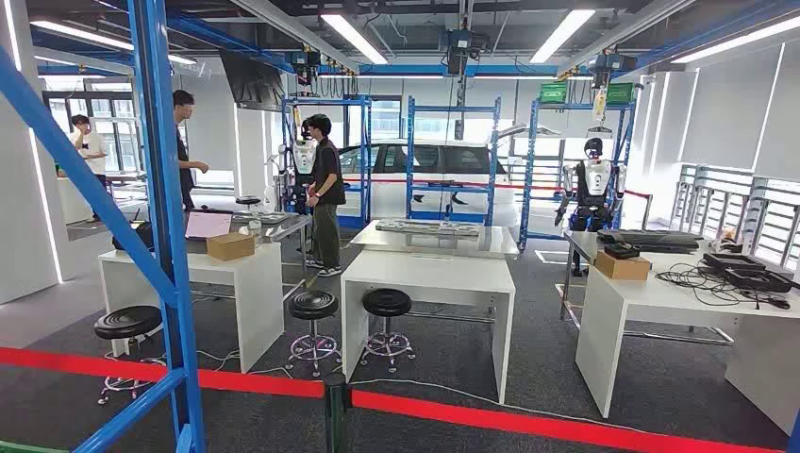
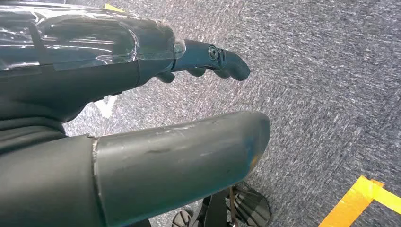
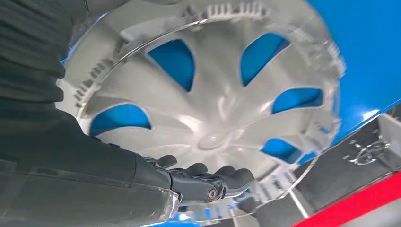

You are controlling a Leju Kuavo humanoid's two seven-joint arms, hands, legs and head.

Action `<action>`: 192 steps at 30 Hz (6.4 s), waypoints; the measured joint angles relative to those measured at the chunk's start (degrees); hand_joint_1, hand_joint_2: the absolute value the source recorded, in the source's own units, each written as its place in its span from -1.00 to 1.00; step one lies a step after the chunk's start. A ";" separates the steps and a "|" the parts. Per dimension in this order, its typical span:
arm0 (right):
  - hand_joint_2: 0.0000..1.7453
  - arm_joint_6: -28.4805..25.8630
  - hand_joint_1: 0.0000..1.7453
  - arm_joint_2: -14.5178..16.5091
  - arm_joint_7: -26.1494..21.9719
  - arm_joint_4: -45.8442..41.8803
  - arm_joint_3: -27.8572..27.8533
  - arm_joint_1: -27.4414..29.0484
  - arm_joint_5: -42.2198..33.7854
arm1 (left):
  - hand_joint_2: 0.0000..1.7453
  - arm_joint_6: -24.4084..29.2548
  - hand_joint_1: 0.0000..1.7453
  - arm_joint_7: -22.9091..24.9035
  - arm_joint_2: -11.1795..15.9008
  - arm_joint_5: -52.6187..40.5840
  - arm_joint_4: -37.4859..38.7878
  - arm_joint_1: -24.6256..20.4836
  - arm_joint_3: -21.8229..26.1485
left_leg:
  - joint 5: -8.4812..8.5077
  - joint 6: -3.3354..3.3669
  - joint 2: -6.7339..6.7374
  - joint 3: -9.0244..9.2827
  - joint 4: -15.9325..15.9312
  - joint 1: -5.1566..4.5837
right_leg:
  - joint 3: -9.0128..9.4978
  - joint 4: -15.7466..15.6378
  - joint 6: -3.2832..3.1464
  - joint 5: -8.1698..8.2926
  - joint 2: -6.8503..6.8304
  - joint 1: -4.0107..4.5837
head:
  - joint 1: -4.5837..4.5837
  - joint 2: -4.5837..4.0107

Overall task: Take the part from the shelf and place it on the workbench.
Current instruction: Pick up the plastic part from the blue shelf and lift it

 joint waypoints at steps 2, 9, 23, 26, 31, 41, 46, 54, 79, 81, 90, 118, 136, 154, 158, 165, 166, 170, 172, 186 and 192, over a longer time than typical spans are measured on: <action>1.00 -0.17 -1.00 -0.41 0.15 -0.20 -0.35 0.30 -0.23 | -1.00 0.00 -1.00 -0.08 -0.01 0.01 0.00 0.00 0.00 | 0.00 0.00 0.04 0.00 0.00 0.00 | 0.00 0.00 0.00 0.00 0.01 0.00 | 0.00 0.01; 1.00 -0.40 -1.00 -2.79 1.01 -1.82 -2.28 1.47 -0.69 | -1.00 -0.01 -1.00 -0.29 -0.27 0.01 0.00 0.00 0.00 | -0.01 0.01 0.29 0.03 0.00 0.00 | -0.01 0.00 0.00 0.01 0.11 0.00 | 0.00 0.01; 1.00 0.41 -1.00 -5.32 2.58 -4.26 -3.29 1.70 -0.63 | -1.00 -0.01 -1.00 0.19 -0.49 -0.01 0.00 0.00 -0.02 | -0.02 0.01 0.53 0.06 0.00 0.00 | -0.01 0.00 0.00 0.01 0.22 0.00 | 0.00 0.02; 1.00 0.97 -1.00 -5.77 2.67 -4.33 -3.66 1.60 -1.75 | -1.00 -0.12 -1.00 0.19 -0.49 -0.23 0.00 0.00 -0.03 | -0.02 0.01 0.60 0.07 0.00 0.00 | 0.00 0.00 0.01 0.01 0.26 0.00 | 0.00 0.01; 1.00 4.29 -1.00 -7.57 2.49 -4.25 -5.29 -0.38 -4.70 | -1.00 -0.64 -1.00 0.03 -0.51 -1.17 0.00 -0.01 -0.14 | -0.03 0.01 0.75 0.10 0.00 -0.01 | -0.01 0.00 0.02 0.04 0.39 0.00 | 0.00 0.01; 1.00 13.47 -1.00 -10.51 2.44 -2.74 -6.35 -3.83 -5.91 | -1.00 -1.02 -1.00 0.33 -1.19 -3.16 0.00 -0.02 -0.66 | -0.04 0.02 0.79 0.11 0.00 -0.02 | -0.01 0.01 0.02 0.05 0.42 0.00 | 0.00 0.02; 1.00 17.66 -1.00 -11.14 2.27 -1.54 -5.47 -4.22 -6.56 | -1.00 -1.22 -1.00 0.34 -1.32 -3.59 0.00 -0.02 -1.35 | -0.06 0.02 0.79 0.11 -0.01 -0.01 | -0.01 0.01 0.02 0.05 0.41 0.00 | 0.00 0.02; 1.00 19.02 -1.00 -11.53 1.29 1.03 -3.77 -4.21 -7.45 | -1.00 -1.36 -1.00 0.92 -1.69 -3.93 0.00 -0.02 -2.67 | -0.07 0.03 0.79 0.11 -0.01 -0.02 | -0.01 0.00 0.02 0.05 0.41 0.00 | 0.00 0.02; 1.00 19.35 -1.00 -10.07 -0.91 6.36 -1.03 -5.06 -8.28 | -1.00 -1.29 -1.00 1.01 -1.93 -3.89 0.00 -0.02 -3.85 | -0.08 0.02 0.90 0.12 -0.01 -0.01 | -0.01 0.01 0.02 0.05 0.44 0.00 | 0.00 0.01; 1.00 21.70 -1.00 -10.31 -0.42 6.67 -0.73 -5.25 -9.80 | -1.00 -1.33 -1.00 0.97 -1.93 -3.86 0.00 -0.02 -4.21 | -0.08 0.02 0.88 0.13 -0.01 -0.01 | -0.01 0.01 0.02 0.05 0.45 0.00 | 0.00 0.01; 1.00 30.71 -1.00 -16.28 6.82 5.56 0.95 -11.11 -24.20 | -1.00 -1.37 -1.00 1.76 -1.62 -3.20 0.00 -0.02 -5.47 | -0.08 0.03 0.57 0.28 -0.01 -0.06 | 0.18 -0.07 0.02 0.05 0.38 -0.02 | 0.00 0.01; 1.00 24.25 0.04 -26.81 8.76 1.12 5.45 -12.07 -23.07 | -1.00 -1.38 -1.00 1.55 -0.74 -1.08 0.00 -0.01 -6.58 | -0.08 0.03 0.56 0.25 0.00 -0.13 | 0.22 -0.06 0.05 0.04 0.28 -0.02 | 0.00 0.01; 1.00 26.27 1.00 -22.96 8.77 0.46 3.49 -9.26 1.58 | -1.00 -1.21 -1.00 0.85 -0.45 0.77 0.00 -0.04 -7.50 | -0.12 0.08 1.04 0.27 -0.01 -0.13 | 0.19 -0.02 0.05 0.03 0.42 -0.02 | -0.01 0.02; 1.00 22.84 1.00 -21.44 8.79 -1.90 -3.78 -4.94 0.76 | -1.00 -1.75 -1.00 -0.52 -0.34 1.04 0.00 -0.04 -7.52 | -0.18 0.15 0.99 0.26 -0.01 -0.14 | 0.15 -0.02 0.05 0.03 0.46 -0.03 | 0.00 0.02; 1.00 22.74 1.00 -21.37 8.79 -2.22 -4.54 -4.54 0.76 | -1.00 -1.75 -1.00 -0.54 -0.32 1.04 0.00 -0.04 -7.66 | -0.18 0.15 0.97 0.26 -0.01 -0.14 | 0.15 -0.02 0.05 0.03 0.46 -0.03 | 0.00 0.02; 1.00 17.59 1.00 -21.25 7.88 -3.08 -6.05 -3.23 2.24 | -0.50 -1.65 -1.00 -0.91 -0.32 1.44 0.00 -0.03 -7.90 | -0.18 0.15 0.87 0.24 -0.01 -0.14 | 0.16 -0.02 0.05 0.03 0.44 -0.03 | 0.00 0.02; 1.00 14.56 1.00 -21.14 6.74 -3.50 -6.58 -2.89 2.98 | -0.50 -1.64 -1.00 -1.54 -0.33 1.86 0.00 -0.03 -7.90 | -0.18 0.15 0.87 0.23 -0.01 -0.14 | 0.15 -0.02 0.05 0.03 0.43 -0.03 | 0.00 0.02; 1.00 -3.33 1.00 -19.63 -4.85 -6.84 -10.73 -0.79 -1.90 | -1.00 -3.87 -1.00 -11.61 -0.56 4.64 -0.01 0.01 -7.87 | -0.17 0.15 0.79 0.19 -0.01 -0.14 | 0.15 0.01 0.05 0.03 0.36 -0.03 | 0.00 0.02; 1.00 -12.95 1.00 -17.75 -14.17 -11.22 -14.28 0.71 -10.39 | -1.00 -7.94 -1.00 -20.53 -0.84 6.09 -0.06 -0.09 -7.85 | -0.17 0.15 0.64 0.16 0.00 -0.16 | 0.14 0.04 0.05 0.01 0.24 -0.04 | 0.01 0.02; 1.00 -23.62 1.00 -6.44 -32.19 -36.36 -24.89 6.48 -16.69 | -1.00 -11.27 -1.00 -27.24 -1.27 7.56 -0.15 -1.53 -7.87 | -0.22 0.08 0.31 0.21 0.00 -0.14 | 0.13 0.06 -0.08 -0.16 0.13 -0.09 | 0.00 0.02; 1.00 -24.25 1.00 -3.70 -34.74 -38.78 -25.59 9.23 -17.97 | -1.00 -11.29 -1.00 -27.07 -1.16 7.57 -0.15 -1.39 -7.87 | -0.22 0.08 0.39 0.20 -0.01 -0.14 | 0.13 0.07 -0.08 -0.16 0.12 -0.08 | 0.01 0.02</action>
